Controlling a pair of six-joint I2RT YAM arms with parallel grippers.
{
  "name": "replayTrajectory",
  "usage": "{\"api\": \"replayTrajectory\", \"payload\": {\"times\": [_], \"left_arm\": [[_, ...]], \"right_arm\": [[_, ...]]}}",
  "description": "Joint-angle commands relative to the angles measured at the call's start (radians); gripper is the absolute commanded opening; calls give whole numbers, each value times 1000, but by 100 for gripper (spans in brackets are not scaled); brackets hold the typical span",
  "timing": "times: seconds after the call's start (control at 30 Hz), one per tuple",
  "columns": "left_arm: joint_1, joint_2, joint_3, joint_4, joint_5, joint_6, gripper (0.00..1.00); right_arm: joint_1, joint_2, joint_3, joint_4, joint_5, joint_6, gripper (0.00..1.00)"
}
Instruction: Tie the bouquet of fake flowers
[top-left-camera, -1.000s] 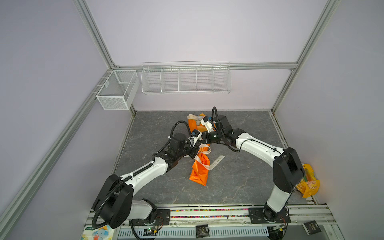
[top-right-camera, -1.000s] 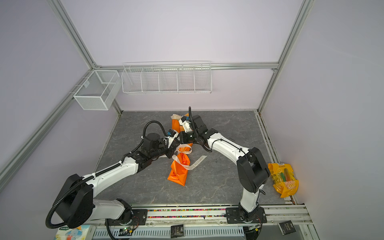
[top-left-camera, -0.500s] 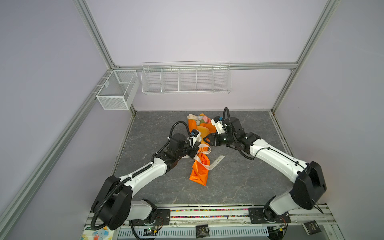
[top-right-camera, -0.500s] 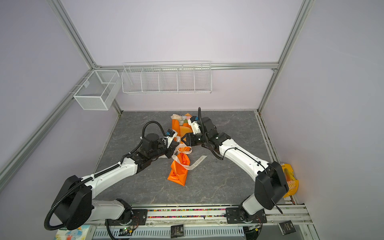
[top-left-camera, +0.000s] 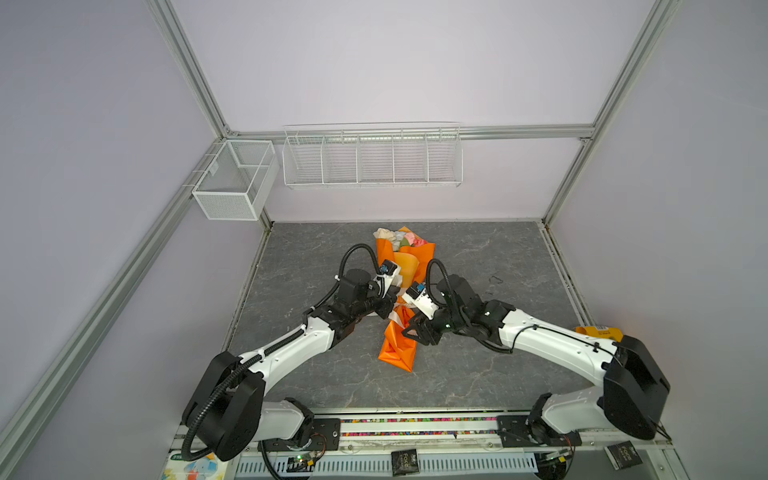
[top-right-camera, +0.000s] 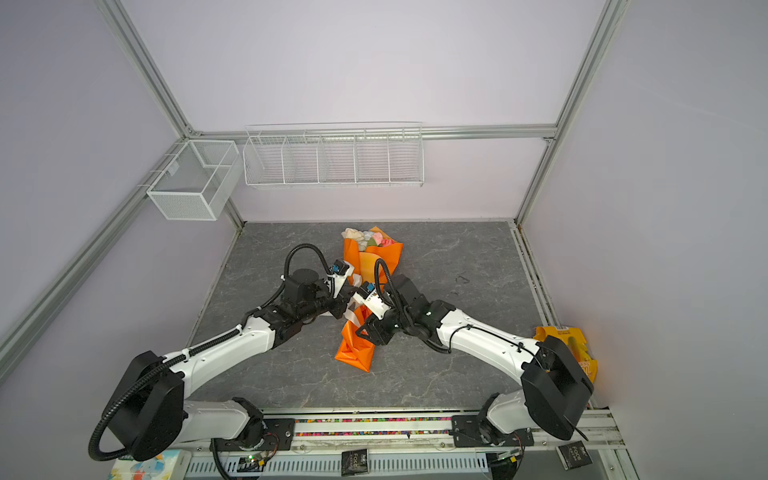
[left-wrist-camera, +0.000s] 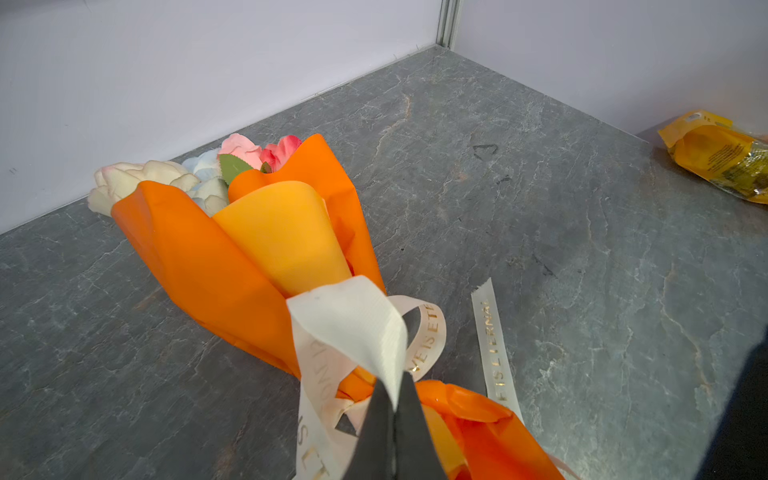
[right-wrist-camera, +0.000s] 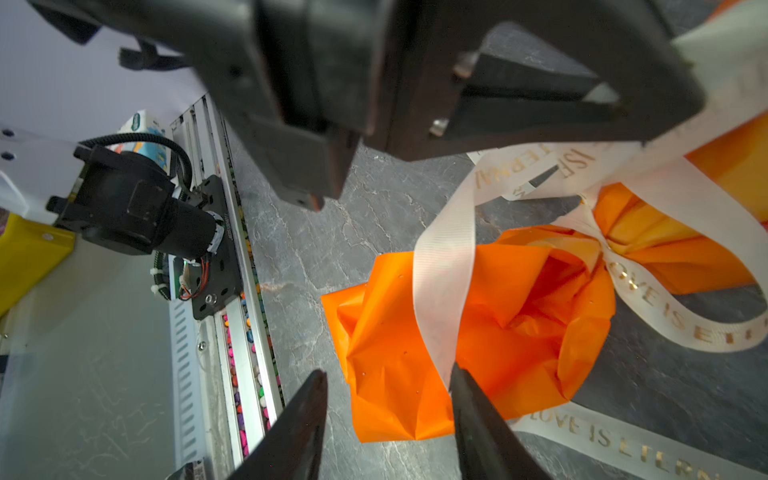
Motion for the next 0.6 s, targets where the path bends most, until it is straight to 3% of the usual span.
{"api": "replayTrajectory", "payload": {"times": [0.0, 0.23, 0.33, 0.5, 0.57], "left_arm": [[7, -22, -8, 15, -4, -12, 0], [7, -32, -11, 10, -5, -24, 0], [6, -32, -9, 12, -5, -28, 0], [7, -33, -10, 11, -4, -41, 0], [7, -32, -14, 13, -6, -48, 0]], "right_arm": [[7, 38, -13, 47, 46, -107, 52], [12, 95, 14, 42, 50, -122, 44], [12, 105, 23, 43, 63, -110, 34], [13, 76, 28, 26, 169, -78, 8], [12, 57, 31, 20, 212, -65, 7]]}}
